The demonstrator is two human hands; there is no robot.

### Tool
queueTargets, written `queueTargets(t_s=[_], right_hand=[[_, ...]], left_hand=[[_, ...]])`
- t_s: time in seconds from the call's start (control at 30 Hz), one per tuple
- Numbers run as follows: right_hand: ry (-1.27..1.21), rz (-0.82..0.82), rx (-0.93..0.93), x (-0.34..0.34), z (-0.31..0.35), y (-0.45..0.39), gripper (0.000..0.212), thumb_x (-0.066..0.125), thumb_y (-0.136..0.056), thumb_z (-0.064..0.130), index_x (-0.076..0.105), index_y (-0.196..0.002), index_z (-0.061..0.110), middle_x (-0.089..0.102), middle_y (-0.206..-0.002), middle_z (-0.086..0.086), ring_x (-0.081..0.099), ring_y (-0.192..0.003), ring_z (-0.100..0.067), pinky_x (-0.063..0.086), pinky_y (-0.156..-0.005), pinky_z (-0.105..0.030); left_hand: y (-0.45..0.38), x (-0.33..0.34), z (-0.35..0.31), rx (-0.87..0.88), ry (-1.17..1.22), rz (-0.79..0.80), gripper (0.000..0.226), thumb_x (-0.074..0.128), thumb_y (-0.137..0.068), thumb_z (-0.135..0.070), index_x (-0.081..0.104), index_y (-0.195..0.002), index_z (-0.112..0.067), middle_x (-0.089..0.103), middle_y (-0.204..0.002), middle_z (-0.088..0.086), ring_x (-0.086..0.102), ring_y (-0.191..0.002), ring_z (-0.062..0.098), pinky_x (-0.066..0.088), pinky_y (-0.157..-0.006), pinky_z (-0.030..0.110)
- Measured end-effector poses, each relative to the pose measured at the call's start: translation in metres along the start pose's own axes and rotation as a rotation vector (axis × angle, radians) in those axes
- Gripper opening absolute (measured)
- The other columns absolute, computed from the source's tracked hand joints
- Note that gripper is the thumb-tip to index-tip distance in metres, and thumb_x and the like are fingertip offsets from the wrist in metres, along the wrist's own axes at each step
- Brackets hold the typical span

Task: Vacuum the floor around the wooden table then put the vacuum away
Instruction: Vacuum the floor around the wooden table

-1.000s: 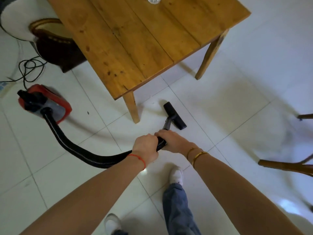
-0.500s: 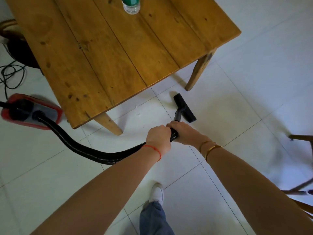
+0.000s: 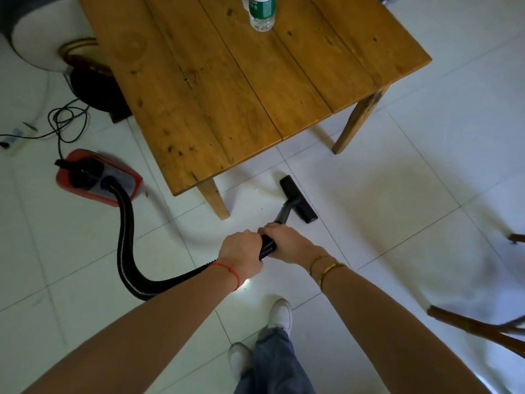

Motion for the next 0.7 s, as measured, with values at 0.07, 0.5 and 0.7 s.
queueTargets(t_s=[0.07, 0.5, 0.7], right_hand=[[0.002, 0.005, -0.019, 0.017, 0.020, 0.001, 0.024, 0.065, -0.080, 0.006, 0.061, -0.103, 0.007, 0.062, -0.097, -0.012, 0.057, -0.092, -0.025, 0.036, -0.075, -0.024], [-0.041, 0.050, -0.078, 0.099, 0.098, 0.018, 0.026, 0.066, -0.077, 0.004, 0.061, -0.103, 0.006, 0.062, -0.098, -0.013, 0.056, -0.093, -0.026, 0.046, -0.083, -0.033], [-0.008, 0.038, -0.088, 0.094, 0.077, 0.025, 0.026, 0.064, -0.080, 0.006, 0.061, -0.105, 0.007, 0.060, -0.100, -0.012, 0.055, -0.095, -0.025, 0.046, -0.083, -0.033]], left_hand=[[0.020, 0.009, 0.016, -0.008, -0.014, 0.007, 0.026, 0.056, -0.088, -0.022, 0.057, -0.112, -0.012, 0.062, -0.107, 0.005, 0.063, -0.095, 0.023, 0.046, -0.073, 0.028], [0.104, 0.066, 0.071, -0.036, -0.026, 0.045, 0.023, 0.053, -0.086, -0.021, 0.058, -0.107, -0.012, 0.062, -0.104, 0.005, 0.062, -0.093, 0.022, 0.044, -0.070, 0.029], [0.095, 0.069, 0.053, -0.032, -0.001, 0.029, 0.025, 0.054, -0.087, -0.020, 0.056, -0.110, -0.012, 0.061, -0.108, 0.006, 0.062, -0.096, 0.023, 0.040, -0.068, 0.028]])
Point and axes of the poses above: each hand's wrist, its own y-axis away from the middle knuckle, its own x-axis out of the palm, z = x × y, the point moved 1 cm from there along -y, towards the middle knuckle
